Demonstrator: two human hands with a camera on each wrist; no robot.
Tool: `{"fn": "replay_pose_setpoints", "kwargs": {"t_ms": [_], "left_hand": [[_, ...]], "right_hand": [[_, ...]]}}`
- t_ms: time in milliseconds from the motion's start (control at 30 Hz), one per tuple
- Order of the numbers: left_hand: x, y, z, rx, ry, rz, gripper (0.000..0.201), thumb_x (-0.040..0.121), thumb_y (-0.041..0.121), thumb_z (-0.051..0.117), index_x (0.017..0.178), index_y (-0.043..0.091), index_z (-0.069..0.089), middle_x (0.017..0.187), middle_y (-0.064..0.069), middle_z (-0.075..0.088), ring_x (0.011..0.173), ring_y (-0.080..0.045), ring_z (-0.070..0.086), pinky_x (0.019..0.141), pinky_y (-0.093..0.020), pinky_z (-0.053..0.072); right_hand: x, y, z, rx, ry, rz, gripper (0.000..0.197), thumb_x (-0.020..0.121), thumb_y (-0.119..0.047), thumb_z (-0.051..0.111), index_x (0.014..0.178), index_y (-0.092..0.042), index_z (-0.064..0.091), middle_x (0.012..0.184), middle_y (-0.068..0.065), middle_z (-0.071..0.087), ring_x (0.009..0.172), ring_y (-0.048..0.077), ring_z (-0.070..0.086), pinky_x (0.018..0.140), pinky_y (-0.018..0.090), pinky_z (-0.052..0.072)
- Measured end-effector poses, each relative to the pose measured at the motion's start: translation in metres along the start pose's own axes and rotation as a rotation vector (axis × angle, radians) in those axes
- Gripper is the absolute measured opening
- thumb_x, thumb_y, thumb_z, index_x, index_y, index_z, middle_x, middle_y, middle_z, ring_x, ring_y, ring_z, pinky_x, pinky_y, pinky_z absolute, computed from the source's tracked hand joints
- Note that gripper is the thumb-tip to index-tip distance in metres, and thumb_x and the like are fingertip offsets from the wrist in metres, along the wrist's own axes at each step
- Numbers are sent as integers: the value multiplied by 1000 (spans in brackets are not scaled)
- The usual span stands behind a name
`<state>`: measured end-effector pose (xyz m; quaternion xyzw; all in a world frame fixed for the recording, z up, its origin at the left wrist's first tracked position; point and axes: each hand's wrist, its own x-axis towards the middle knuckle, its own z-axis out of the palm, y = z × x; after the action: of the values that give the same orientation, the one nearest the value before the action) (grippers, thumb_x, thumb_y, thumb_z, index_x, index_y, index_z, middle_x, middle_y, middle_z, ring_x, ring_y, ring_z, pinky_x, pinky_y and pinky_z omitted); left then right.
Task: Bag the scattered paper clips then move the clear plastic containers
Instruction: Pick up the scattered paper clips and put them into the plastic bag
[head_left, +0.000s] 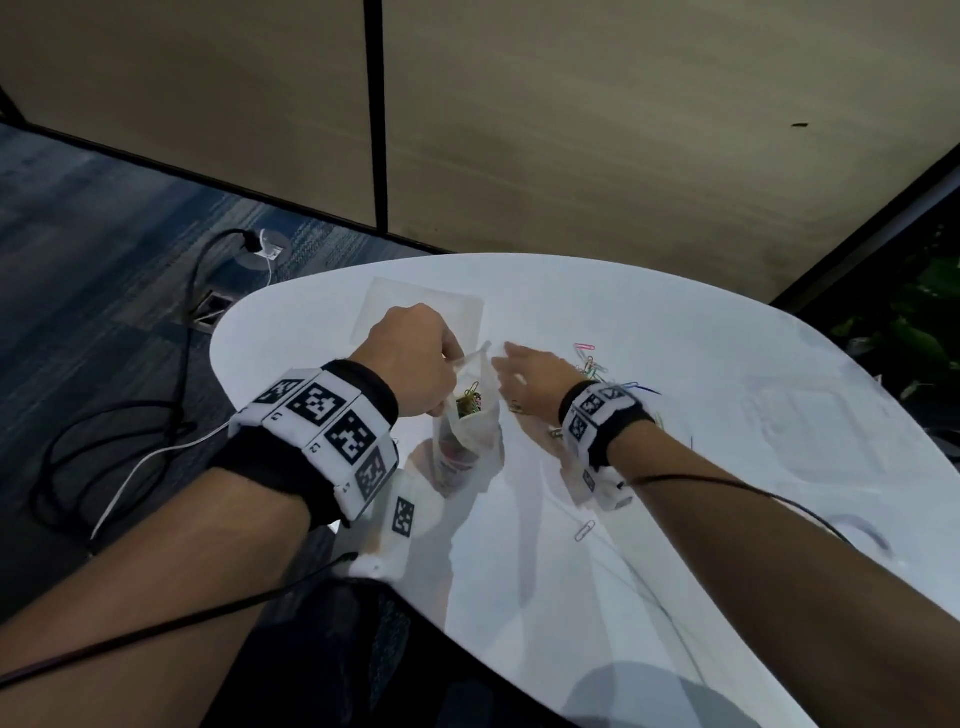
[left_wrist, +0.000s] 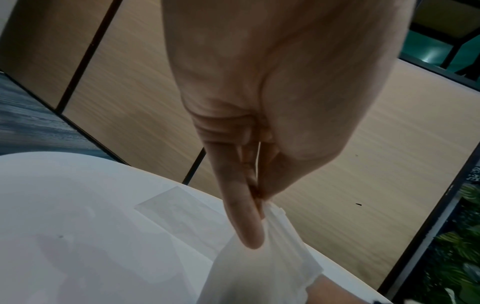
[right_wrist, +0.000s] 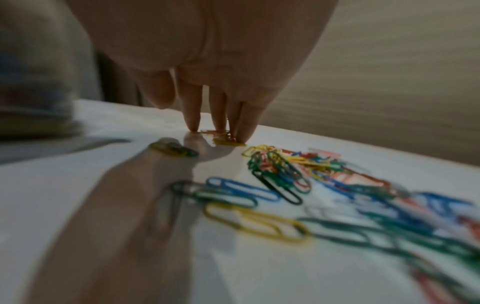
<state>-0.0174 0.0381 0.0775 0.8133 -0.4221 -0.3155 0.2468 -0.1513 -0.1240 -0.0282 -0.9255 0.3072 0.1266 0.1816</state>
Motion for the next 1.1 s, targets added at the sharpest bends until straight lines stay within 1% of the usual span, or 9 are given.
{"fn": "replay_pose_setpoints", "kwargs": {"t_ms": [100, 233, 367, 500, 633, 800, 900, 1033, 1100], "left_hand": [[2, -2, -1, 9, 5, -3, 23, 94, 3, 54, 98, 11, 75, 80, -12, 76, 61, -21, 76, 72, -40, 65], [-1, 1, 0, 19, -2, -3, 25, 93, 1, 54, 99, 13, 75, 82, -11, 76, 62, -21, 76, 74, -40, 65], [-2, 4, 3, 23, -2, 0, 22, 94, 3, 56, 99, 13, 75, 81, -10, 76, 60, -20, 76, 73, -39, 65], [-1, 6, 5, 27, -3, -3, 19, 94, 4, 58, 98, 14, 75, 77, -9, 76, 58, -19, 75, 72, -39, 65], [0, 13, 10, 25, -30, 13, 20, 93, 2, 59, 96, 13, 75, 80, -10, 76, 60, -20, 76, 73, -39, 65], [0, 20, 16, 23, -58, 32, 20, 94, 4, 57, 99, 12, 75, 82, -10, 76, 61, -21, 76, 72, -39, 65], [-2, 24, 19, 24, -67, 39, 24, 94, 1, 54, 99, 12, 75, 76, -8, 74, 62, -22, 76, 73, -38, 65], [-2, 26, 25, 18, -87, 56, 25, 93, 2, 54, 95, 12, 77, 70, -8, 75, 59, -19, 75, 73, -37, 65], [-3, 27, 28, 3, -92, 61, 24, 93, 4, 56, 96, 12, 78, 73, -8, 77, 60, -19, 76, 75, -38, 64]], "right_hand": [[-27, 8, 14, -215, -80, -183, 52, 101, -27, 43, 149, -9, 34, 159, 10, 23, 144, 27, 28, 115, 37, 27], [-55, 38, 27, -382, 55, -342, 37, 93, -18, 56, 128, -7, 58, 134, 16, 56, 112, 37, 61, 88, 48, 54], [-64, 66, 28, -495, 125, -217, 34, 96, -29, 46, 126, -18, 58, 131, 8, 59, 123, 39, 54, 92, 54, 50], [-67, 66, 17, -397, 106, -179, 24, 96, -15, 48, 107, -7, 68, 106, 12, 64, 97, 34, 61, 77, 41, 53], [-65, 66, 2, -317, 94, 19, 23, 88, -6, 52, 91, -9, 74, 98, 10, 66, 91, 30, 64, 76, 32, 52], [-73, 78, -20, 170, 355, 359, 14, 80, -8, 69, 87, -14, 80, 88, 3, 76, 83, 17, 69, 81, 24, 56], [-90, 75, -40, 483, 446, 467, 11, 76, -13, 81, 86, -14, 80, 84, 1, 76, 76, 11, 68, 75, 19, 54], [-118, 39, -63, 1202, 476, 337, 16, 76, 4, 76, 92, 2, 74, 86, 16, 74, 77, 26, 72, 76, 26, 60], [-129, 11, -67, 1480, 399, 256, 19, 78, 10, 71, 97, 10, 69, 89, 18, 72, 76, 23, 71, 74, 24, 60]]}}
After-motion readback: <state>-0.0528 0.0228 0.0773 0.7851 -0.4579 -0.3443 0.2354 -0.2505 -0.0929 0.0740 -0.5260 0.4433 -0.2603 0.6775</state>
